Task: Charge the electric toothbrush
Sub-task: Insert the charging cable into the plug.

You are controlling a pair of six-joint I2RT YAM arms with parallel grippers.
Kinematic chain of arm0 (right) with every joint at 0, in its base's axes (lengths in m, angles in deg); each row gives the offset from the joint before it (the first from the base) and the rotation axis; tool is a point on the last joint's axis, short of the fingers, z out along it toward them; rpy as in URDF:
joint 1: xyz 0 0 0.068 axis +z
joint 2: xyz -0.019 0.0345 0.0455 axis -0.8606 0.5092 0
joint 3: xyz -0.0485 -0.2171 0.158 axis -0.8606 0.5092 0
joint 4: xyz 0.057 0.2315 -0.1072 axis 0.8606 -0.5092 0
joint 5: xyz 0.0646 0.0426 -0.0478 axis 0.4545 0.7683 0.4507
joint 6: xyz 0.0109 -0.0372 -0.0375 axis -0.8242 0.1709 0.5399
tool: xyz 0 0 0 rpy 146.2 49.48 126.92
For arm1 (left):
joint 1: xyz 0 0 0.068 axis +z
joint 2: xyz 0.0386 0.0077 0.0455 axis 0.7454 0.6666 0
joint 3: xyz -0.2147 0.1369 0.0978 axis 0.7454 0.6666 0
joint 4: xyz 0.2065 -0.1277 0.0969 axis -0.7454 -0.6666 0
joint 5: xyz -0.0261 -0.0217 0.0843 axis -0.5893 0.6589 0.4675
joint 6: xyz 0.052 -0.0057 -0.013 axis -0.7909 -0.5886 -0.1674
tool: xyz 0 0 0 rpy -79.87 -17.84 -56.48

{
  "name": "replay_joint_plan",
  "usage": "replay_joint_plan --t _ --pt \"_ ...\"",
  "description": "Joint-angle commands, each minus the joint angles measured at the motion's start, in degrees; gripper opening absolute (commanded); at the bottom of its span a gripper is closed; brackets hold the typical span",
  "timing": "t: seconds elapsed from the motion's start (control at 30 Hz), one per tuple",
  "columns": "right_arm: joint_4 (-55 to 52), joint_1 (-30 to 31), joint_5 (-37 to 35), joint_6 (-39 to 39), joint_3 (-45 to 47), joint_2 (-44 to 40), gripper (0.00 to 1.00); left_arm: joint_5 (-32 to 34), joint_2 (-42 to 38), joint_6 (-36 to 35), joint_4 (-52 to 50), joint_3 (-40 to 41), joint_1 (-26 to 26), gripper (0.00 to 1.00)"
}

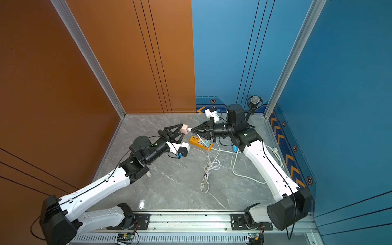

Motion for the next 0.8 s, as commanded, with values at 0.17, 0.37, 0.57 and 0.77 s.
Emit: replay_joint_plan --t 0.17,0.37,0.57,0.77 --pt "-5.7 0.7 0.6 8.6 -2.9 1.6 0.0 -5.4 -1.2 0.9 1.7 -2.0 -4.5 0.12" --pt "-6.1 1.2 1.5 9.9 -2.8 3.4 0.0 -3.6 1.2 -4.5 1.7 -2.9 -11.1 0.0" --pt "-6.0 2.0 2.0 9.9 -3.6 3.9 0.0 -5.0 2.7 -4.8 1.3 -4.5 -14.0 0.0" --pt "-7.1 -0.6 -7.0 9.9 -1.2 3.4 0.0 -1.5 1.4 -4.9 -1.8 -3.6 -19.3 0.0"
